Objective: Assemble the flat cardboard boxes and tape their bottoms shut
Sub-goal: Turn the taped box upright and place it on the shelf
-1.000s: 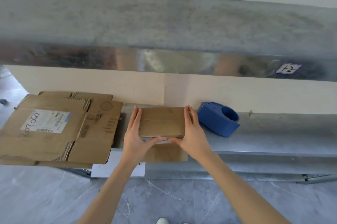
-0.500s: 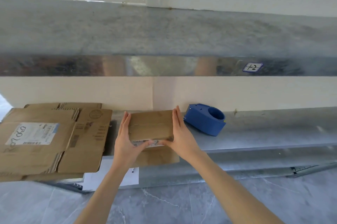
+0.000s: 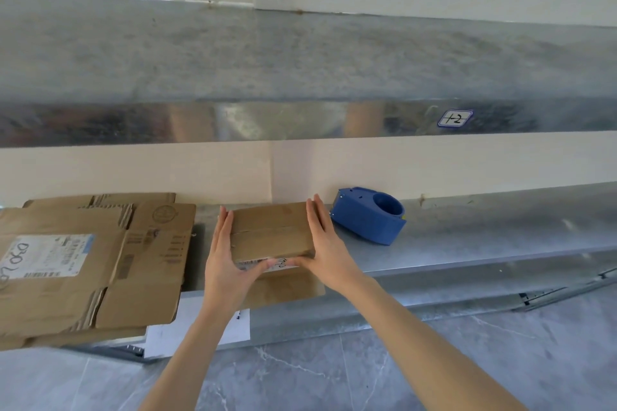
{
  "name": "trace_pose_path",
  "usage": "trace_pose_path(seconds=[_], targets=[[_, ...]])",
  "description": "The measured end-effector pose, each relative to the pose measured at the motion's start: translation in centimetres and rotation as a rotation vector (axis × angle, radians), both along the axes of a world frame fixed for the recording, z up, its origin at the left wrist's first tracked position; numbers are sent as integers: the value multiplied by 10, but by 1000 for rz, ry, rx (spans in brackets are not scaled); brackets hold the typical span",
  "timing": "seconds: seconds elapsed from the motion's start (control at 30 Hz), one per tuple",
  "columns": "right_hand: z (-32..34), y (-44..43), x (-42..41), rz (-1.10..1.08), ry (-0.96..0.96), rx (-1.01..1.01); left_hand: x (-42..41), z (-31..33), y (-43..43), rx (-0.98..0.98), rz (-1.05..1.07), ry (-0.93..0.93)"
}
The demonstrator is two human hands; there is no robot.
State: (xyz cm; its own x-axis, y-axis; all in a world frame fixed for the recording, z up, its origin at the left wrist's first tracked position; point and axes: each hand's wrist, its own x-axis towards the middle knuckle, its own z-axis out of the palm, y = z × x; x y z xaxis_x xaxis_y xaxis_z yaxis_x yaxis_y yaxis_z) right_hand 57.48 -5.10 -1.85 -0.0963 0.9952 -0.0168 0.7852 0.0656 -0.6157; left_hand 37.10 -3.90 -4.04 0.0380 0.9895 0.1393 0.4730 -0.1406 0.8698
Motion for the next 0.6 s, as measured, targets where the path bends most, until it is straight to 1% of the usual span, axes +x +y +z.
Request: trace_pose_path(seconds=[0.2,0.4,0.53,0.6], targets=[[-1,-1,2,39,-3,75,-1,4,-1,46,-33,55],[-2,3,4,56,-43,26,-1,2,-1,31,-20,23],[4,7,9,105,-73,-46,-8,7,1,16,-89,47],[8,8,11,133,-107,-33,-12,11,1,24,-112,77]])
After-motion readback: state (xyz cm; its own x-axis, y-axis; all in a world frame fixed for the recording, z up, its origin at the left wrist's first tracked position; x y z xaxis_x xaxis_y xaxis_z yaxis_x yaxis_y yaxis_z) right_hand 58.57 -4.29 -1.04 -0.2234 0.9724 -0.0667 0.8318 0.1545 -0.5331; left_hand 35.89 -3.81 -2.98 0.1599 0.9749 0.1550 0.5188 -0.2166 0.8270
